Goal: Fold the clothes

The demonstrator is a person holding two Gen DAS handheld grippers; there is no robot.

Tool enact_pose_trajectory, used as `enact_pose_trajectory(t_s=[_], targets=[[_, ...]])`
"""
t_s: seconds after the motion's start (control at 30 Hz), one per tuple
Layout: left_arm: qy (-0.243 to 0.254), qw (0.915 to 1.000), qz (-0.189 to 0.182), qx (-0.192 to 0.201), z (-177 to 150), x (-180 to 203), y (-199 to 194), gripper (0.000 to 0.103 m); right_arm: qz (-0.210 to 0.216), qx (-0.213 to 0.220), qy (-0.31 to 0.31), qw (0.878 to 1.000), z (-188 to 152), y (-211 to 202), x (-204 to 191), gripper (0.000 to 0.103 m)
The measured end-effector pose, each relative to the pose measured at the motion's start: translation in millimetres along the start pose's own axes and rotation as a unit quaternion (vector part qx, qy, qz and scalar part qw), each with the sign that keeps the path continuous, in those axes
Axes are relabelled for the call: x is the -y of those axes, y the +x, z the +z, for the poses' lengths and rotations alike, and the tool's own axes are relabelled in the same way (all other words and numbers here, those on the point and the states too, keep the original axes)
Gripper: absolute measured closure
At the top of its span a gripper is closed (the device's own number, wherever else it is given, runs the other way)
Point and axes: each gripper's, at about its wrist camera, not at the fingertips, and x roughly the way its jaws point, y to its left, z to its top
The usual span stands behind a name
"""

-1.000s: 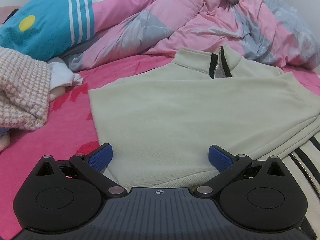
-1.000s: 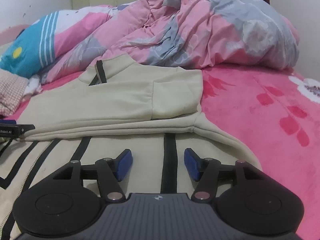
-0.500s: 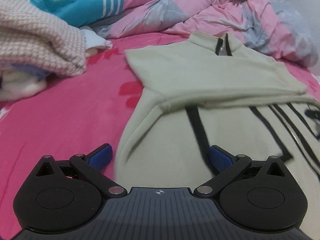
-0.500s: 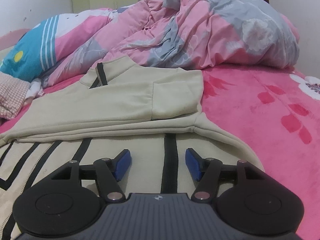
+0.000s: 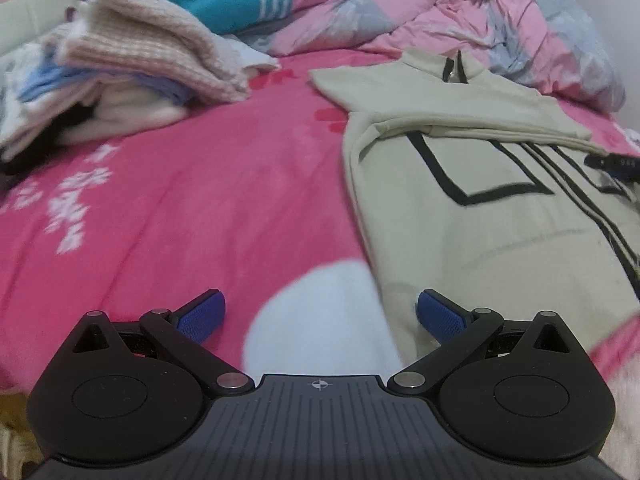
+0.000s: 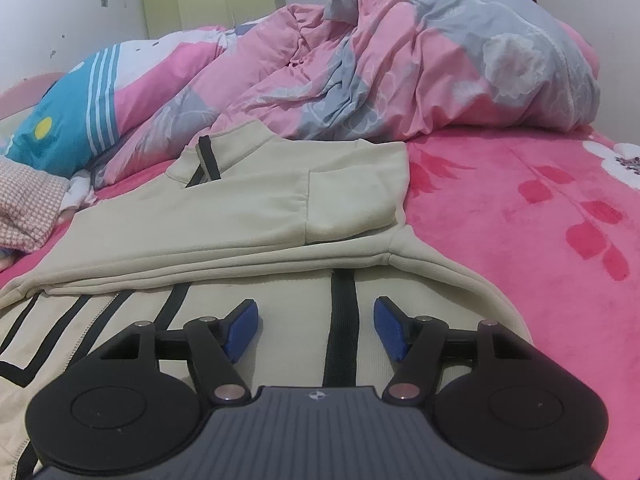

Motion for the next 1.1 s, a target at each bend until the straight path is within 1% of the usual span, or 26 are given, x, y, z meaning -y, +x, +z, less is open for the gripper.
enact_pose_trajectory(t_s=[0.07, 0.1, 0.17, 0.27, 0.33, 0.4, 0.43, 0.5, 0.57, 0.6, 0.67, 0.73, 0.77, 0.87, 0.9, 1.0, 1.1], targets=[[-0.002, 1.0000, 0.005, 0.000, -5.8, 2.5, -12.2, 0.000, 0.004, 0.000, 0.003, 1.000, 0.5, -1.0, 1.1, 0.033], [-0.003, 0.9999, 0.009, 0.012, -6.1, 4.5, -18.5, 0.000, 0.007, -0.001, 0.005, 1.000, 0.8, -1.4, 1.5, 0.032], [0.000, 0.9991, 0.012, 0.041, 1.6, 11.3, -25.2, 0.000, 0.017, -0.010, 0.006, 1.000, 3.8, -0.6, 2.1, 0.025], [0.008, 0.9970, 0.002, 0.078, 23.4, 28.8, -25.1, 0.000, 0.035, -0.014, 0.016, 0.999, 13.6, -15.1, 7.7, 0.026], [0.017, 0.9958, -0.012, 0.089, 38.7, 43.1, -15.3, 0.000, 0.043, 0.013, 0.015, 0.999, 16.2, -39.8, 12.8, 0.026], [0.031, 0.9953, -0.016, 0.090, 49.3, 59.8, -0.5, 0.000, 0.052, 0.023, -0.020, 0.998, 12.9, -68.1, 14.2, 0.026], [0.037, 0.9953, -0.018, 0.088, 51.9, 67.9, 7.4, 0.000, 0.049, 0.021, -0.041, 0.998, 7.3, -79.5, 14.5, 0.027], [0.041, 0.9953, -0.030, 0.083, 51.9, 81.4, 22.4, 0.000, 0.038, -0.004, -0.086, 0.996, -16.9, -98.6, 18.0, 0.031], [0.040, 0.9955, -0.050, 0.070, 46.6, 89.2, 35.3, 0.000, 0.006, -0.028, -0.124, 0.992, -48.6, -116.9, 29.0, 0.036], [0.042, 0.9957, -0.055, 0.062, 43.1, 91.5, 40.4, 0.000, -0.006, -0.018, -0.133, 0.991, -60.8, -131.3, 38.0, 0.036], [0.046, 0.9960, -0.058, 0.050, 37.8, 91.6, 46.6, 0.000, -0.025, -0.018, -0.098, 0.995, -69.3, -157.9, 57.2, 0.036], [0.039, 0.9959, -0.069, 0.045, 39.9, 85.1, 47.1, 0.000, -0.042, -0.019, -0.062, 0.997, -72.2, -180.9, 72.7, 0.038], [0.036, 0.9957, -0.075, 0.042, 40.9, 81.9, 47.3, 0.000, -0.050, -0.017, -0.050, 0.997, -70.3, -189.9, 77.1, 0.039], [0.032, 0.9951, -0.085, 0.038, 49.1, 74.3, 46.0, 0.000, -0.064, 0.000, -0.059, 0.996, -53.0, -198.7, 70.9, 0.042], [0.034, 0.9947, -0.087, 0.043, 55.0, 72.3, 44.2, 0.000, -0.058, 0.008, -0.060, 0.996, -43.7, -197.4, 66.6, 0.042], [0.038, 0.9928, -0.096, 0.061, 78.9, 65.1, 42.2, 0.000, -0.021, 0.031, -0.051, 0.998, -8.4, -181.0, 54.9, 0.042], [0.037, 0.9913, -0.100, 0.076, 121.3, 60.4, 65.2, 0.000, 0.030, 0.046, -0.032, 0.998, 38.2, -145.0, 39.8, 0.042]])
